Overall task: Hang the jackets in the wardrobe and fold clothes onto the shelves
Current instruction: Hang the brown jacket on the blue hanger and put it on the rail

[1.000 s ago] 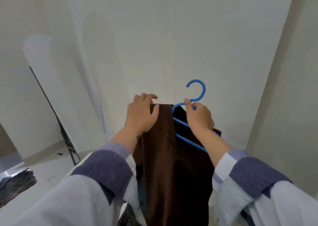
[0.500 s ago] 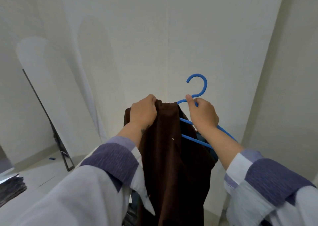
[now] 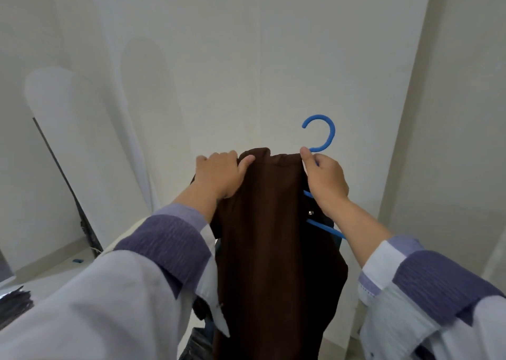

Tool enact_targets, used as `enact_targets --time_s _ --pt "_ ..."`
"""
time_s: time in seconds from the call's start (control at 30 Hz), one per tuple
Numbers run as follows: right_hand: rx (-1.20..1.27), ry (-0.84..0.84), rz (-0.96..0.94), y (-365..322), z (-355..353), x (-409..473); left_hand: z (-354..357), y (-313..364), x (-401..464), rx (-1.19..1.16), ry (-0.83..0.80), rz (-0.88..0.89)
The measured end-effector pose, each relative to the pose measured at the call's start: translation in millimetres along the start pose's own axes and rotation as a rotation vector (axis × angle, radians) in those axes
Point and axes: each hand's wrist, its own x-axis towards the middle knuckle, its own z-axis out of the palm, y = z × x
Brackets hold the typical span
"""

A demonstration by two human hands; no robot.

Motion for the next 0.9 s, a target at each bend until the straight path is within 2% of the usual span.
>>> enact_targets --time_s 0.13,0.23,0.3,0.37,0.47,0.5,0.57,0.7,0.9 --pt "0.124 -0.151 0.013 -10 4 0 -1 34 -11 -0.125 0.161 0.162" --pt "0.344 -0.249 0.084 -17 -9 4 -2 43 -15 -0.123 0.254 0.17" --pt "0.361 -0.293 0.081 -18 -14 4 -3 43 -12 -0.093 0.262 0.152" --pt "0.147 -0.218 -0.051 -15 -11 1 -6 43 -9 -0.064 0.265 0.122" --pt "-0.228 0.135 -0.208 4 -8 -17 -12 39 -6 -0.042 0.286 0.041" --pt "-0.276 0.211 -0.231 10 -8 -26 -14 38 -6 -0.043 0.296 0.008" --pt "-0.285 0.23 -0.238 25 -7 -43 -20 37 -5 -0.043 0.318 -0.042" --pt "-0.17 0.023 -0.021 40 4 -62 -34 43 -8 -0.077 0.355 -0.063" --pt "0.059 -0.063 0.34 26 9 -60 -46 62 -27 -0.187 0.4 0.012"
